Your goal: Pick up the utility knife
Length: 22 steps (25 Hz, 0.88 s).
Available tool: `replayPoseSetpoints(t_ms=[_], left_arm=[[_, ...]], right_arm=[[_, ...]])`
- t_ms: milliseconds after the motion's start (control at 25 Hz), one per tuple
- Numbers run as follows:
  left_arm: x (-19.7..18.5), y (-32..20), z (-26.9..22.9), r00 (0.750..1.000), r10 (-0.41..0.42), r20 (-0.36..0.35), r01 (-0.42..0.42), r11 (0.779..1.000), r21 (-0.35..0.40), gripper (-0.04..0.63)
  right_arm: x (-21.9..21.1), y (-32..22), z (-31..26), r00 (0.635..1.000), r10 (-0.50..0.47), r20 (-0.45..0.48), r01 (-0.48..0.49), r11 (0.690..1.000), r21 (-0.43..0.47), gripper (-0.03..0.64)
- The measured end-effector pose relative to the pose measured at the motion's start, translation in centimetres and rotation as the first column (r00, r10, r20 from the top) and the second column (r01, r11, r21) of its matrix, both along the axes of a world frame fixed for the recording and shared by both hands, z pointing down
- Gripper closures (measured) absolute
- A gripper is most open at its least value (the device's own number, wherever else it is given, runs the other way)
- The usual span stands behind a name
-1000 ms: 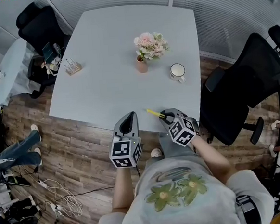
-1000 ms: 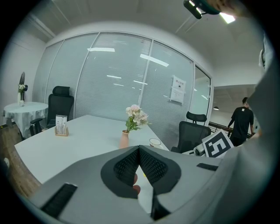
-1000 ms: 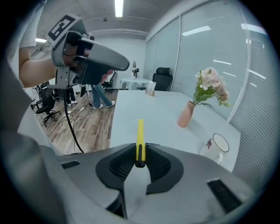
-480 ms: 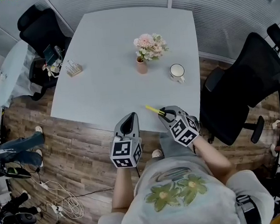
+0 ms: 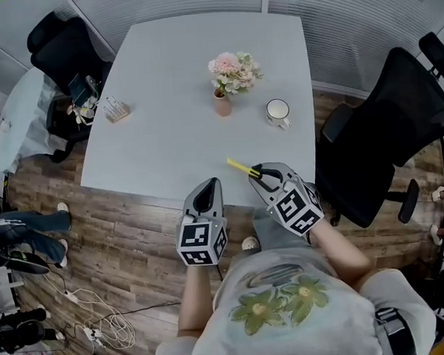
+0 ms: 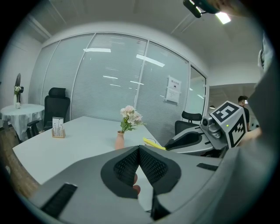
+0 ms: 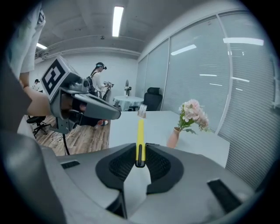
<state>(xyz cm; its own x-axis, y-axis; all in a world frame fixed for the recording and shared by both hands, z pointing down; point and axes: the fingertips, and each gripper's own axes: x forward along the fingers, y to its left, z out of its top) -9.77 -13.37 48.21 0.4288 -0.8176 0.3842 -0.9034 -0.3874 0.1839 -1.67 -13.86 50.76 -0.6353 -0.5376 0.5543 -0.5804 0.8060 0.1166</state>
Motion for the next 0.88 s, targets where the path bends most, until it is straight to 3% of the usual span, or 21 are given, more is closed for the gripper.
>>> replayPoseSetpoints(t_ms=[560, 880], left_arm=[[0.7, 0.6, -1.8, 1.000, 0.017, -0.020, -0.016, 0.999, 0.043, 0.594], [0.7, 0.9, -2.5, 0.999, 0.036, -0.018, -0.035, 0.998, 0.061, 0.593]], right_arm=[[-0.6, 1.0, -5.6, 0.989, 0.039, 0.146, -0.057, 0.991, 0.124, 0.546], [-0.8, 1.5, -8.0, 0.975, 0.051, 0.217, -0.085, 0.985, 0.153, 0.546]])
